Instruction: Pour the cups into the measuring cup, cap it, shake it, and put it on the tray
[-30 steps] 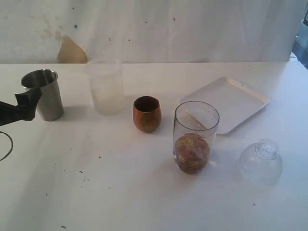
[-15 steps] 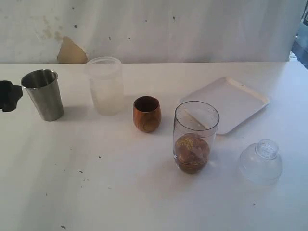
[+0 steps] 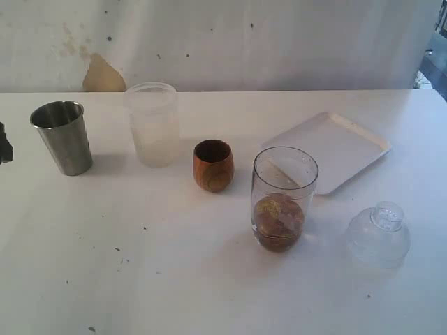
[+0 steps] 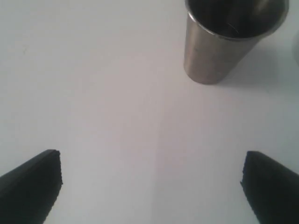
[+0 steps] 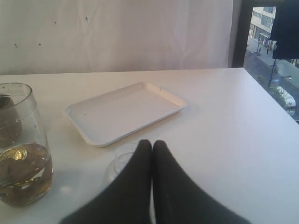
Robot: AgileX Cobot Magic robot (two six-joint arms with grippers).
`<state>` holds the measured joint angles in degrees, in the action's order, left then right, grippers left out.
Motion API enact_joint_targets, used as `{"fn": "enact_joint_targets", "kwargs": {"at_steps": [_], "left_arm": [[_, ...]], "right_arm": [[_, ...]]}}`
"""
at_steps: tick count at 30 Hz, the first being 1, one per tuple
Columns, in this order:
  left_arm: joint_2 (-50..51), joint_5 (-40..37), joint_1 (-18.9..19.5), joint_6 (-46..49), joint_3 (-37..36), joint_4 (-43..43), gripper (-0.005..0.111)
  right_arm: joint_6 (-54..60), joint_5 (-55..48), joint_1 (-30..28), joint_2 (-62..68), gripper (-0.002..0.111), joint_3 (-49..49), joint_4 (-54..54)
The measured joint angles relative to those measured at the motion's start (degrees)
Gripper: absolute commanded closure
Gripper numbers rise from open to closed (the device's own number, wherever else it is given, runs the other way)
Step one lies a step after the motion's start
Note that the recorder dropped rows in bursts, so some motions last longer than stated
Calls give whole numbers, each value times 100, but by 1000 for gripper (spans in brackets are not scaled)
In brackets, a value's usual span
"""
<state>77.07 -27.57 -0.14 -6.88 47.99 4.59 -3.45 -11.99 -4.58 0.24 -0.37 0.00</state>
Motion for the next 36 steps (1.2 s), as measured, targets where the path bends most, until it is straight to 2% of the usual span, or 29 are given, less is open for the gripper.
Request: {"fn": "enact_joint_targets", "kwargs": {"at_steps": [4,7,31,36], "left_arm": [[-3,-390,0,752,81,-557,2],[-16,-522,0,929,91,-688,2],[-2245,-845,0,1180,91,-751,2],[-2868,-759,-23,1248,-255,-785,2]], "right_arm": [[0,0,0,0,108,0,0],[0,0,0,0,108,0,0],[0,0,0,0,108,0,0],[0,0,0,0,108,0,0]]}}
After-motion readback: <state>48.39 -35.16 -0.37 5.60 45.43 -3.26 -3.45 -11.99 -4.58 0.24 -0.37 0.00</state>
